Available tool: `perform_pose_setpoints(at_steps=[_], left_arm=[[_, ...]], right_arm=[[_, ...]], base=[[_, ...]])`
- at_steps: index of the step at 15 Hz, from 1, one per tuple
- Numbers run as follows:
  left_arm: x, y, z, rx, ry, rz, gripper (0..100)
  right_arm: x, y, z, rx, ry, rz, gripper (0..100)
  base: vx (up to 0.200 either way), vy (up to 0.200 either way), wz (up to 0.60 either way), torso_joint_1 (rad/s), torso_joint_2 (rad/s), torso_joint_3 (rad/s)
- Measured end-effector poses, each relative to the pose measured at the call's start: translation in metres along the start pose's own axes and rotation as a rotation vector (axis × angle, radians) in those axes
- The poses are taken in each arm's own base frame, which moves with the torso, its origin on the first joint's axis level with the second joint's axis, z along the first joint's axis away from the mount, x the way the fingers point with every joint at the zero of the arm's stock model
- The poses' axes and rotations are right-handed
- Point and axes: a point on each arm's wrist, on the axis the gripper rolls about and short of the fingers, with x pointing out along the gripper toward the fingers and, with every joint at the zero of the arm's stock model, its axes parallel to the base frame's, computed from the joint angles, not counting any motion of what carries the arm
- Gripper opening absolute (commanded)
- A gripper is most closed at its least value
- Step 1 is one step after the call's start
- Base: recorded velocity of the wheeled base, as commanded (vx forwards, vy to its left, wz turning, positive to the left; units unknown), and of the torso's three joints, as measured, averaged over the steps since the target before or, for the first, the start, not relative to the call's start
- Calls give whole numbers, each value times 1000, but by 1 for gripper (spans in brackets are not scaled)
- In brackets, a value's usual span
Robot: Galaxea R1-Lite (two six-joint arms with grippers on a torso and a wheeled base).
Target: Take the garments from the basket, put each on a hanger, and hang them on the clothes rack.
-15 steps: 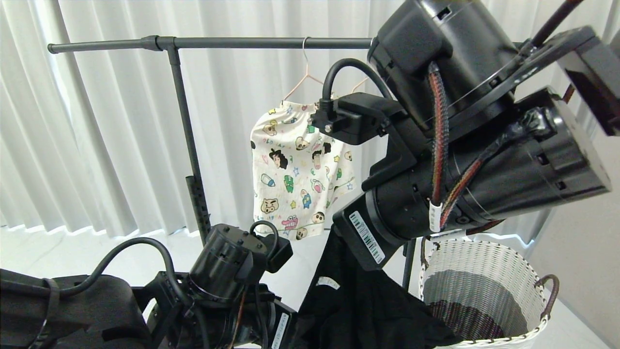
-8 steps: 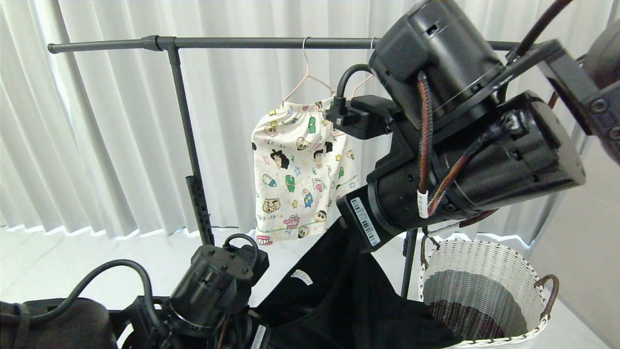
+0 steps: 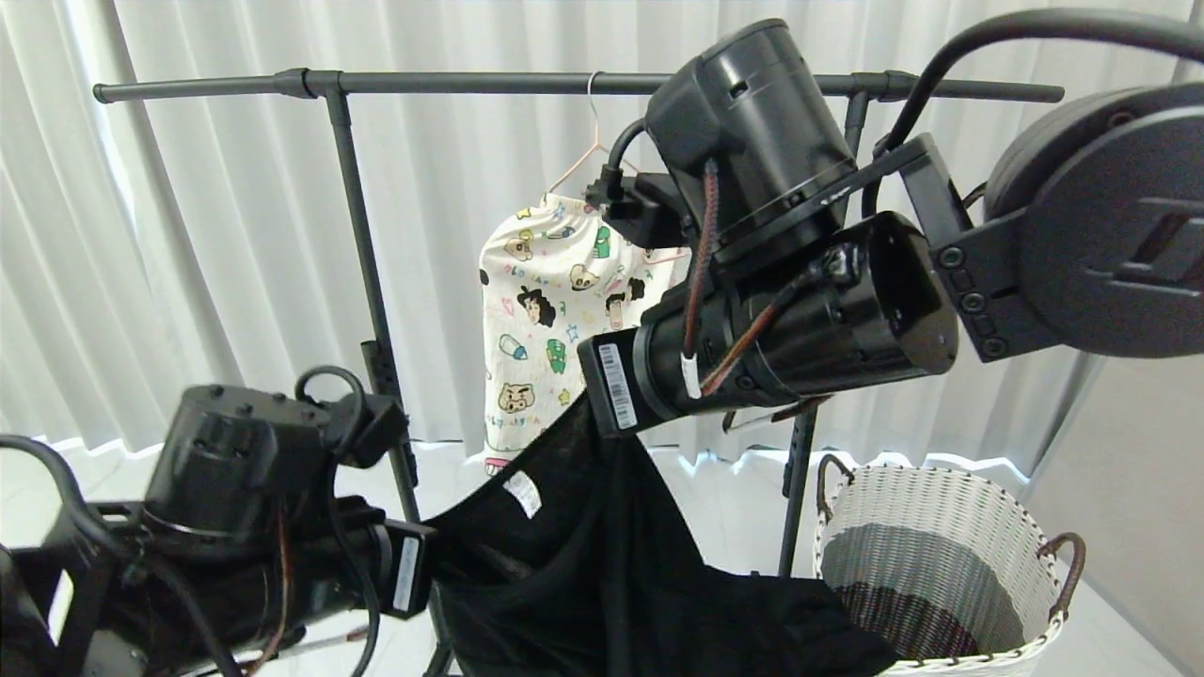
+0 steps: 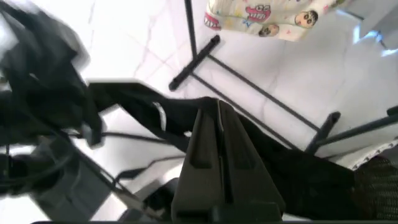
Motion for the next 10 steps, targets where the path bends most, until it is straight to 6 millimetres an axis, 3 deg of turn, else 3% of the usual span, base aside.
perform_pose_setpoints(at_steps=[3, 5, 7, 10], left_arm=[[-38, 14, 50, -53, -39, -25, 0], [-64, 13, 68, -40, -49, -57, 0], [-83, -4, 73, 47, -64, -136, 0], [-98, -30, 88, 160, -129, -227, 0]], right_arm=[[7, -15, 13, 37, -87, -59, 0], [7, -32, 20, 63, -130, -149, 0], [-4, -48, 25, 84, -136, -200, 0], [-38, -67, 25, 95, -110, -255, 0]], base=[[0, 0, 0, 0, 0, 0], [0, 0, 0, 0, 0, 0], [0, 0, 0, 0, 0, 0], [0, 0, 0, 0, 0, 0]])
